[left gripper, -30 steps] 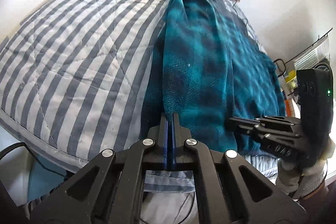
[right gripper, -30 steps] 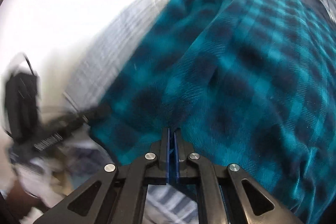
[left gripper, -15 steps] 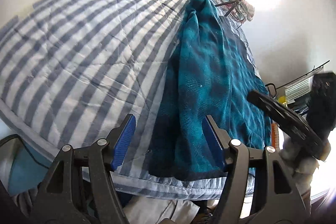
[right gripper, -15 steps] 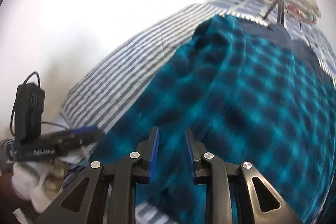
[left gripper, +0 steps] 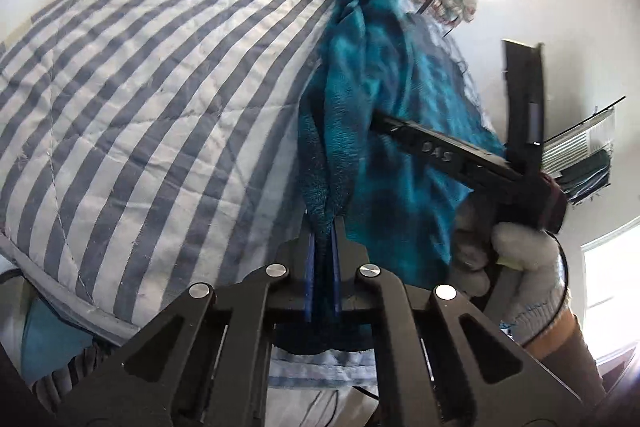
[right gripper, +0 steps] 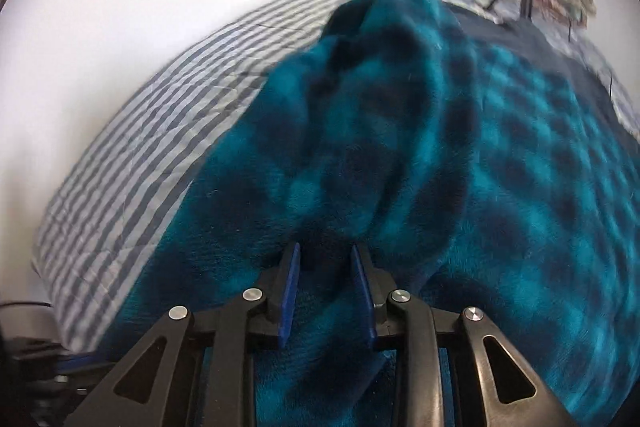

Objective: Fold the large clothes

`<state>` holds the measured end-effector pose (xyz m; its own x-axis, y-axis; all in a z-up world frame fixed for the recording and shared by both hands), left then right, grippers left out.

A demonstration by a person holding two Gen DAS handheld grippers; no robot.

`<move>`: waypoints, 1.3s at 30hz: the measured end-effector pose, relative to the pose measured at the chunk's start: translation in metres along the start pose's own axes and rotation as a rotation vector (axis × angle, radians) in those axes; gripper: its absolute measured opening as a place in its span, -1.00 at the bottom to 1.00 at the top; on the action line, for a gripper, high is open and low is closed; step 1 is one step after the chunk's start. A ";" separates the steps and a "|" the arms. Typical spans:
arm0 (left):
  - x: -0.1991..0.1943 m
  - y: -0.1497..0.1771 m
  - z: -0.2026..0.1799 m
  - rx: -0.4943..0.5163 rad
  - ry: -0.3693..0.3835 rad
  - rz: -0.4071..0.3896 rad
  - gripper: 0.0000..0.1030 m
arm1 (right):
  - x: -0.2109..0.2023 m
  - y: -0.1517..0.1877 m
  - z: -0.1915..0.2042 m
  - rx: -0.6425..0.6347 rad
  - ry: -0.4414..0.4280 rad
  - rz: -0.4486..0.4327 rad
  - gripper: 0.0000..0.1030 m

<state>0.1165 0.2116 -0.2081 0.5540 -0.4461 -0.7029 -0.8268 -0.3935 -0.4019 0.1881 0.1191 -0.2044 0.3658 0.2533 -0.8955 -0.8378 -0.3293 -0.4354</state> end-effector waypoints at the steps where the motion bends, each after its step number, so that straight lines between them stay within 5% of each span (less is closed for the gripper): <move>1: -0.004 -0.001 -0.003 0.008 0.002 -0.009 -0.92 | -0.002 -0.003 0.002 -0.010 -0.007 0.019 -0.37; 5: -0.012 -0.004 -0.011 0.019 0.016 -0.026 -0.93 | -0.024 -0.023 -0.002 0.024 -0.069 -0.006 -0.38; 9: -0.016 -0.008 -0.018 0.035 0.024 -0.037 -0.93 | -0.024 -0.065 -0.015 0.052 -0.036 -0.052 -0.44; 20: -0.014 -0.013 -0.020 0.049 0.038 -0.037 -0.93 | 0.037 -0.170 -0.040 0.124 0.022 -0.116 -0.58; 24: -0.014 -0.016 -0.027 0.075 0.046 -0.040 -0.93 | 0.086 -0.167 -0.046 0.161 0.031 -0.011 -0.56; 27: -0.016 -0.016 -0.032 0.093 0.047 -0.044 -0.94 | 0.082 -0.168 -0.050 0.207 -0.003 -0.020 -0.52; 32: -0.017 -0.015 -0.040 0.123 0.038 -0.050 -0.94 | 0.042 -0.160 -0.041 0.257 -0.120 0.017 0.21; 39: -0.015 -0.016 -0.052 0.156 0.020 -0.061 -0.94 | 0.025 -0.131 0.023 0.066 -0.095 0.121 0.21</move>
Point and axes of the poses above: each gripper's, at about its wrist camera, not at the fingertips, and x roughly the way its jaws point, z to its left, y to its underside, the point moved 5 cm from there along x, roughly the way its jaws point, and after that the axes turned 8 degrees about x, right-handed, at the moved point
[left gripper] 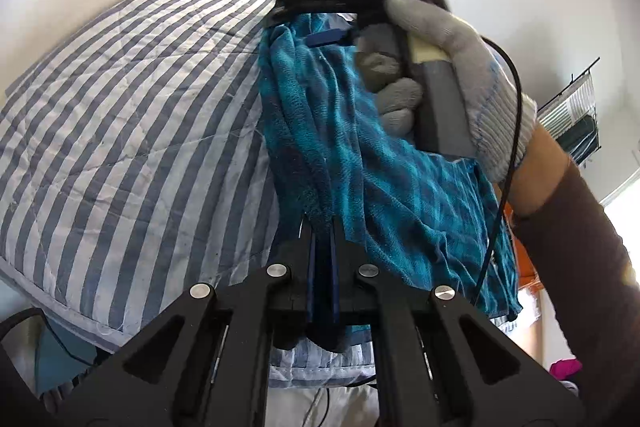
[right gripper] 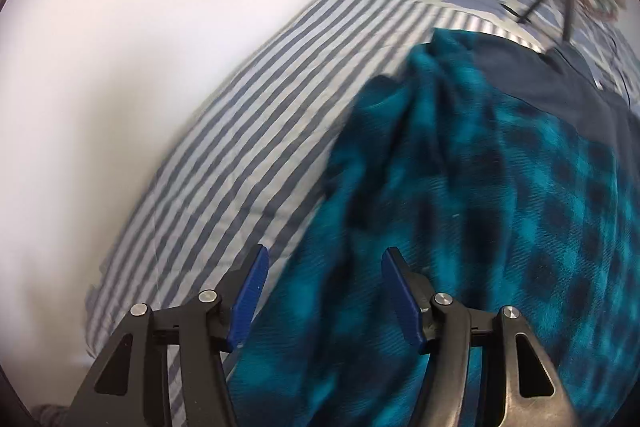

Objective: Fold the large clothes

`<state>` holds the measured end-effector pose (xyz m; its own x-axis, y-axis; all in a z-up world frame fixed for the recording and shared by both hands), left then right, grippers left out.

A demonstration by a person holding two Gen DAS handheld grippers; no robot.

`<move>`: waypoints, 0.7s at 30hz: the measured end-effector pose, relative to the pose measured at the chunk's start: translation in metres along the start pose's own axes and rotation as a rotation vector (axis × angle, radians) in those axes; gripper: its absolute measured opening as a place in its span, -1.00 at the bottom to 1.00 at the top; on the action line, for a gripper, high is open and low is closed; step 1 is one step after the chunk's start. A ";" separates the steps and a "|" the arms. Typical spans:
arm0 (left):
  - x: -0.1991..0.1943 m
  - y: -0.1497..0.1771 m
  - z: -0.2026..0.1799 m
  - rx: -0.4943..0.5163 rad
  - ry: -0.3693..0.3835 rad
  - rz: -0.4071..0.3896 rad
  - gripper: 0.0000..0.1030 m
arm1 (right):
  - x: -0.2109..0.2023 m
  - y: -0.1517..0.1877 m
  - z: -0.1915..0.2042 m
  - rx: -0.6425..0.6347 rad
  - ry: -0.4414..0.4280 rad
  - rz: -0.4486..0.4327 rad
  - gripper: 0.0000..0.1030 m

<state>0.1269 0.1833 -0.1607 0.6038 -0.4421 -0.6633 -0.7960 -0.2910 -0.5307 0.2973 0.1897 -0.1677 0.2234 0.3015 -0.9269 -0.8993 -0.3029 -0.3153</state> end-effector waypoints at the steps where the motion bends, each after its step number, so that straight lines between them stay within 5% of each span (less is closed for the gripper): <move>1: 0.001 -0.001 -0.001 0.005 -0.003 -0.001 -0.94 | 0.006 0.003 0.008 -0.021 0.027 0.019 0.24; 8: 0.003 -0.003 -0.013 0.040 -0.016 -0.003 -0.94 | 0.040 0.027 0.031 -0.149 0.197 0.084 0.30; 9: 0.003 -0.004 -0.015 0.047 -0.017 -0.004 -0.94 | 0.043 0.029 0.032 -0.157 0.214 0.087 0.21; 13: 0.003 -0.005 -0.027 0.081 -0.027 -0.006 -0.94 | 0.041 0.033 0.022 -0.157 0.268 0.060 -0.66; 15: 0.004 -0.004 -0.033 0.098 -0.027 -0.003 -0.94 | 0.034 0.029 0.010 -0.122 0.240 0.050 -0.84; 21: 0.006 -0.003 -0.053 0.167 -0.035 0.004 -0.94 | 0.008 0.020 -0.029 0.045 0.018 -0.014 -0.89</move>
Point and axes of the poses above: each gripper's, at about its wrist camera, not at the fingertips, and x roughly the way its jaws point, z to its left, y to its underside, the point moved 5 cm from there along x, roughly the way its jaws point, and after that the axes turned 8 degrees about x, right-handed, at the moved point
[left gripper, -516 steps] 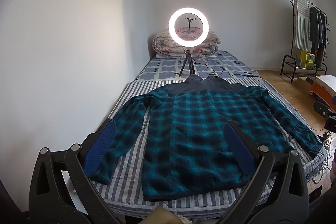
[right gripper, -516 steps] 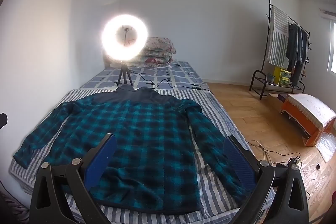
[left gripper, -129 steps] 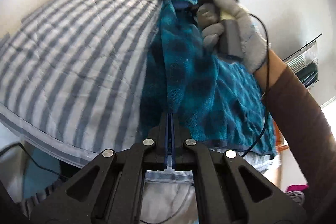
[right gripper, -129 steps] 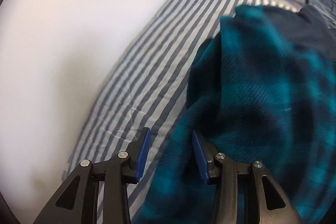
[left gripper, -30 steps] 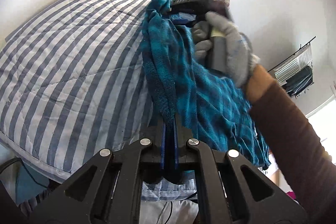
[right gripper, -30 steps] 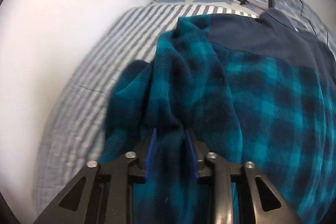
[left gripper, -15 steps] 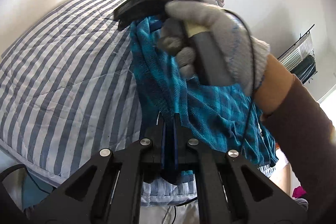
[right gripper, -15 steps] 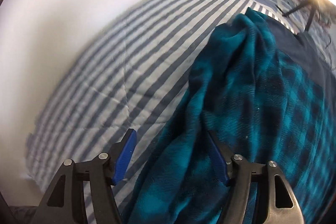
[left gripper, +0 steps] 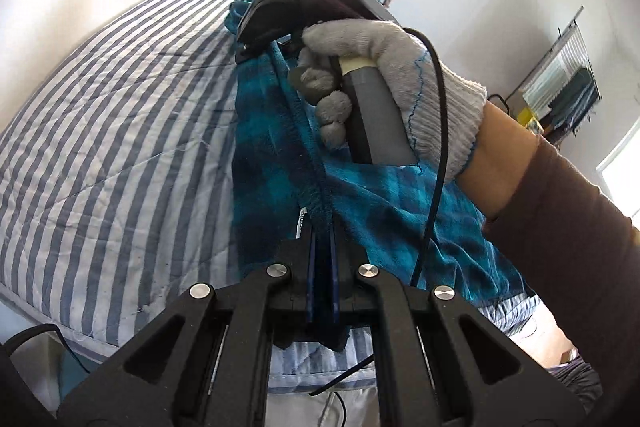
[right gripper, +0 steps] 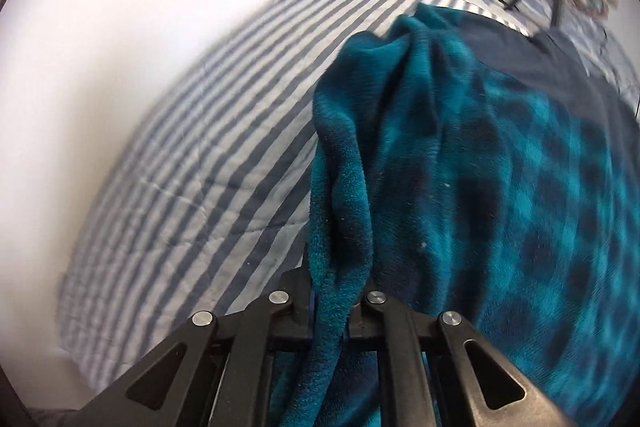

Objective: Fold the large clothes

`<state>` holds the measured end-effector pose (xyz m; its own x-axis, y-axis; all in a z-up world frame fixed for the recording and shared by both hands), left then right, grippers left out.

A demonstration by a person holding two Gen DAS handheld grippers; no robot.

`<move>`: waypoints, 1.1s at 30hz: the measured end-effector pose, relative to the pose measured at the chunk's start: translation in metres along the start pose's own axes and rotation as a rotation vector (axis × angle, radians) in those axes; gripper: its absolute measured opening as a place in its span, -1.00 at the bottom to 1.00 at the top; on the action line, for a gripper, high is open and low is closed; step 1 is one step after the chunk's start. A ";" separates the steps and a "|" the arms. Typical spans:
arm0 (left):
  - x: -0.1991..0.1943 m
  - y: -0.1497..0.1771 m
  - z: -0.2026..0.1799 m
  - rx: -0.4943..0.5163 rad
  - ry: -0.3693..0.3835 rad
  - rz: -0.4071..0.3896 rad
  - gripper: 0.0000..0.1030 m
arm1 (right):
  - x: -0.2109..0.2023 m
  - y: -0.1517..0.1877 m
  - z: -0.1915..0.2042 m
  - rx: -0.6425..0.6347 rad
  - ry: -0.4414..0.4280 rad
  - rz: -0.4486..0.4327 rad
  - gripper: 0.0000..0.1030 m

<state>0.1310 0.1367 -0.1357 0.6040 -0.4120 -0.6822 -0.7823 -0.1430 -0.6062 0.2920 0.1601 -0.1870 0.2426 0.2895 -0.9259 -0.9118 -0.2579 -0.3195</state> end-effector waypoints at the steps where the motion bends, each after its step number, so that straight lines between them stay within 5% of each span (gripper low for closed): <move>1: 0.001 -0.001 -0.003 0.011 -0.002 0.001 -0.94 | -0.006 0.001 -0.010 0.041 -0.049 -0.014 -0.89; 7: 0.002 -0.003 -0.028 0.089 -0.010 0.003 -0.94 | -0.037 0.001 -0.057 0.211 -0.250 -0.099 -0.90; 17: 0.016 0.011 -0.062 0.218 -0.011 0.067 -0.94 | -0.057 0.042 -0.159 0.517 -0.449 -0.217 -0.90; 23: 0.025 0.018 -0.070 0.230 0.007 0.106 -0.94 | -0.037 0.064 -0.196 0.634 -0.432 -0.185 -0.90; 33: 0.008 0.037 -0.077 0.237 0.120 0.166 -0.94 | -0.033 0.056 -0.194 0.564 -0.311 -0.159 -0.89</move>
Point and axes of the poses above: each gripper's, at about its wrist camera, not at the fingertips, and x roughly the way its jaws point, z to its left, y to its underside, the point moved 5 cm from there along x, roughly the way its jaws point, and after that the axes turned 8 degrees about x, right-handed, at the moved point
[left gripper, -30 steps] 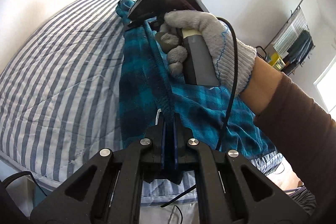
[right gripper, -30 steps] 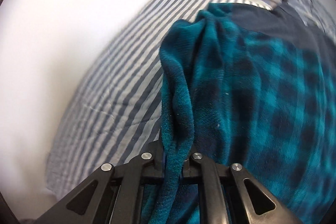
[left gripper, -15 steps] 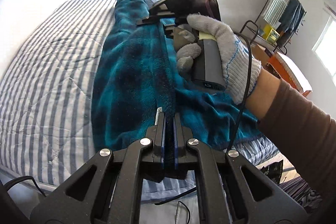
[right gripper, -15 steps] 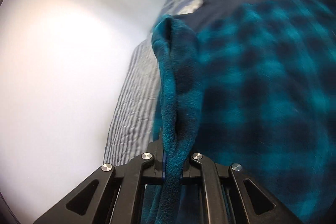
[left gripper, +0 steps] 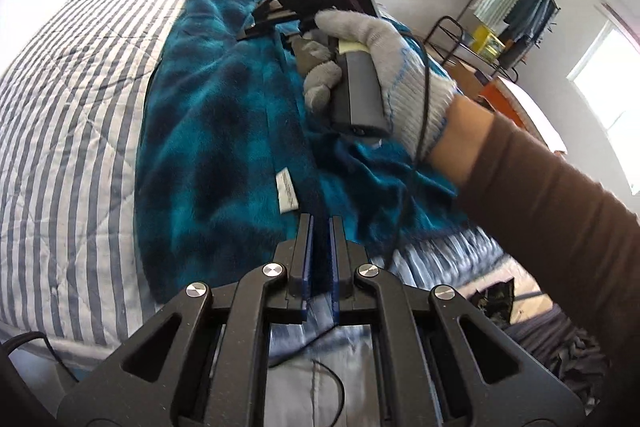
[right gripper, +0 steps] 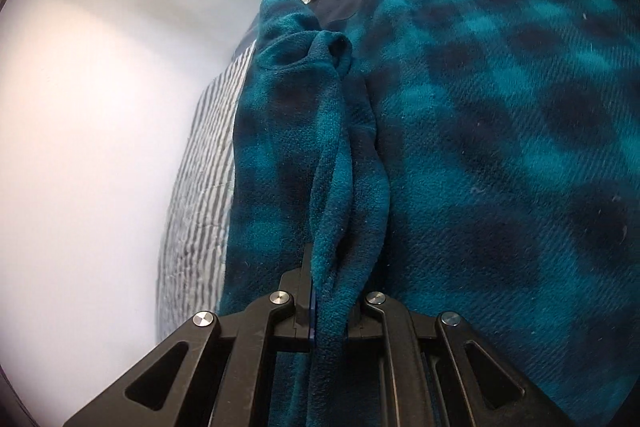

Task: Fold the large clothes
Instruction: 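Smooth the folded side with the left gripper while the right gripper releases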

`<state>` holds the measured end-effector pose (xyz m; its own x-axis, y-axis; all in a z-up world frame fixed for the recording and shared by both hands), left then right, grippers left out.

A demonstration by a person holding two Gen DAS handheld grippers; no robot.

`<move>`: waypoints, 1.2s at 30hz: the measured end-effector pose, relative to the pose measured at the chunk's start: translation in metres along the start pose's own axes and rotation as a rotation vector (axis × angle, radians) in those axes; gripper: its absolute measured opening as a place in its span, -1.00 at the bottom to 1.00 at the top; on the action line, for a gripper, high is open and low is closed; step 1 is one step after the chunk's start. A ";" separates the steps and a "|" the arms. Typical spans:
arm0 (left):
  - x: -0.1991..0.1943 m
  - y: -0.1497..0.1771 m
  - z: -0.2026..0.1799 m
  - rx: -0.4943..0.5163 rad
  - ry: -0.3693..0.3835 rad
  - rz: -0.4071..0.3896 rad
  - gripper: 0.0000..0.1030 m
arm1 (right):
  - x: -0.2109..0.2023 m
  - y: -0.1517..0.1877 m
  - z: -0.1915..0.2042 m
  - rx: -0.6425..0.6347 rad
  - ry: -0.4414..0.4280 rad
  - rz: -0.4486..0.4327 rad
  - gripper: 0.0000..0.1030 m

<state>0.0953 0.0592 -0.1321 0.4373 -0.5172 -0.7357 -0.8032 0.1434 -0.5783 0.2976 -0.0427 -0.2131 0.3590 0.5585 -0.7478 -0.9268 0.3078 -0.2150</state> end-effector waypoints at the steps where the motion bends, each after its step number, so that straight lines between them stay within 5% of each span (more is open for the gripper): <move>1: -0.007 0.004 0.005 -0.006 0.014 0.001 -0.94 | 0.000 0.000 0.004 -0.034 0.029 -0.003 -0.88; 3: -0.026 0.010 0.011 -0.023 0.042 -0.005 -0.94 | 0.000 0.001 0.007 -0.092 0.074 -0.005 -0.87; 7: -0.061 0.008 0.037 -0.070 0.007 -0.090 -0.94 | -0.010 -0.001 0.020 -0.183 0.159 0.006 -0.41; 10: -0.068 0.006 0.066 -0.170 -0.047 -0.148 -0.94 | -0.028 -0.007 0.028 -0.246 0.187 -0.027 -0.41; 15: -0.045 0.003 0.082 -0.225 -0.084 -0.127 -0.94 | -0.063 -0.020 0.045 -0.326 0.169 -0.092 -0.41; 21: 0.002 0.003 0.056 -0.220 -0.007 -0.050 -0.94 | -0.063 -0.035 0.075 -0.441 0.152 -0.143 -0.41; 26: 0.012 0.010 0.037 -0.210 -0.009 0.001 -0.92 | -0.047 -0.050 0.086 -0.432 0.131 -0.116 -0.38; 30: 0.015 0.012 0.030 -0.127 -0.103 0.004 -0.68 | -0.041 -0.044 0.083 -0.484 0.139 -0.077 0.06; 36: 0.012 0.012 0.028 -0.184 -0.028 0.008 -0.68 | -0.020 -0.034 0.061 -0.482 0.246 -0.010 0.06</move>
<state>0.1023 0.0782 -0.1575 0.4393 -0.4928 -0.7511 -0.8662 -0.0108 -0.4995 0.3284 -0.0171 -0.1529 0.3856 0.3428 -0.8566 -0.8895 -0.1087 -0.4439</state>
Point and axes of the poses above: each gripper's, at about its wrist camera, not at the fingertips, and x roughly the way its jaws point, z to its left, y to its underside, the point moved 5 cm from there along x, roughly the way its jaws point, and after that the axes turned 8 degrees about x, right-handed, at the moved point
